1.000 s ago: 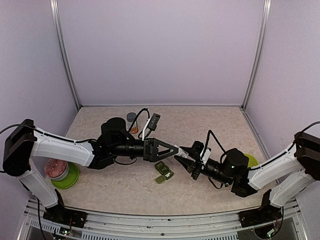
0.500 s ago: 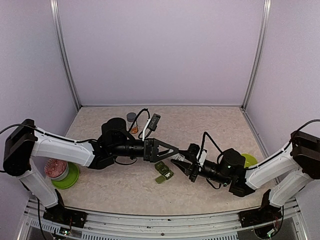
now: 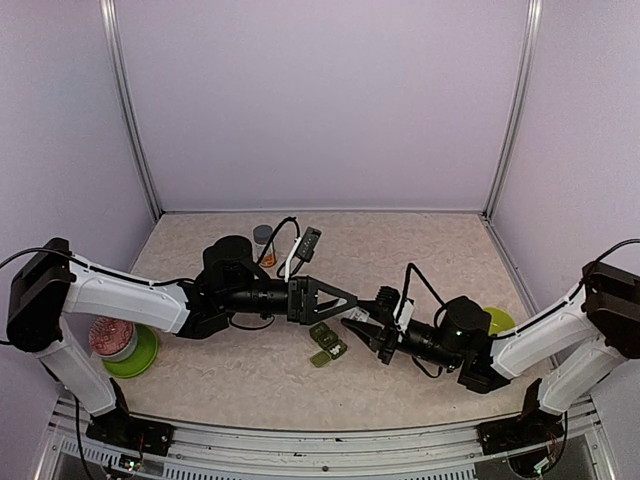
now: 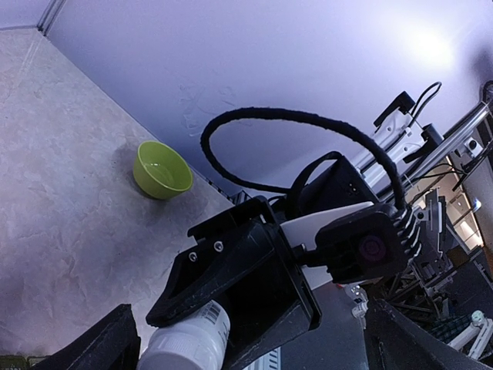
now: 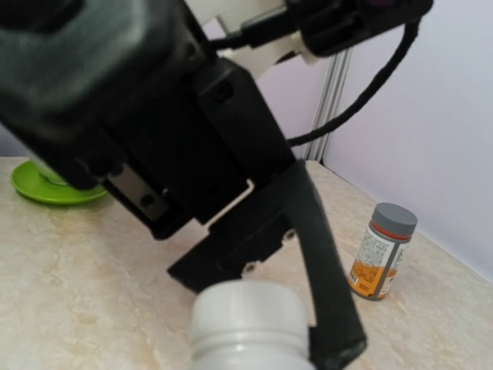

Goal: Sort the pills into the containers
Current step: Screw the lid of the pill bottle onto the pill bottle.

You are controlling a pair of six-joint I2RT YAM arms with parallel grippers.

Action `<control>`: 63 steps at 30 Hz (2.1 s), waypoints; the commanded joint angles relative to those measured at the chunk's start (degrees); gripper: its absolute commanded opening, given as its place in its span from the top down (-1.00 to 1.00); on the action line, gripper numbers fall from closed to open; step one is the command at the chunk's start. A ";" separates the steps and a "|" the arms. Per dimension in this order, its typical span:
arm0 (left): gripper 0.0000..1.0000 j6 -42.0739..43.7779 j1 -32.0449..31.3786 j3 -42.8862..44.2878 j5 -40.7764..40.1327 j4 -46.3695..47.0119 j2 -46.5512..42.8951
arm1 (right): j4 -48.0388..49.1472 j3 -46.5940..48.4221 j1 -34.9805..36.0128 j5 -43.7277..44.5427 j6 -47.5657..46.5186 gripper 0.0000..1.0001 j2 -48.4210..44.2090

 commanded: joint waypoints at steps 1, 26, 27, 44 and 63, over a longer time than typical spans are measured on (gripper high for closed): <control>-0.98 0.46 0.27 -0.76 0.24 1.70 0.61 | 0.87 -0.85 0.67 1.33 -0.04 1.00 -2.72; -0.97 -0.38 -0.17 -0.77 1.37 3.90 1.04 | -1.79 0.98 0.83 2.62 0.34 1.00 0.43; -0.98 -0.34 -0.17 -0.81 1.38 3.87 1.03 | -1.90 1.16 0.84 2.50 0.36 1.00 0.62; -0.97 -0.06 -0.17 -0.71 1.64 4.00 0.85 | -3.41 2.57 1.26 1.15 0.39 1.00 2.53; -0.80 0.09 2.74 1.24 0.85 -8.13 -2.97 | -10.17 0.85 1.59 3.62 -10.31 1.00 -6.57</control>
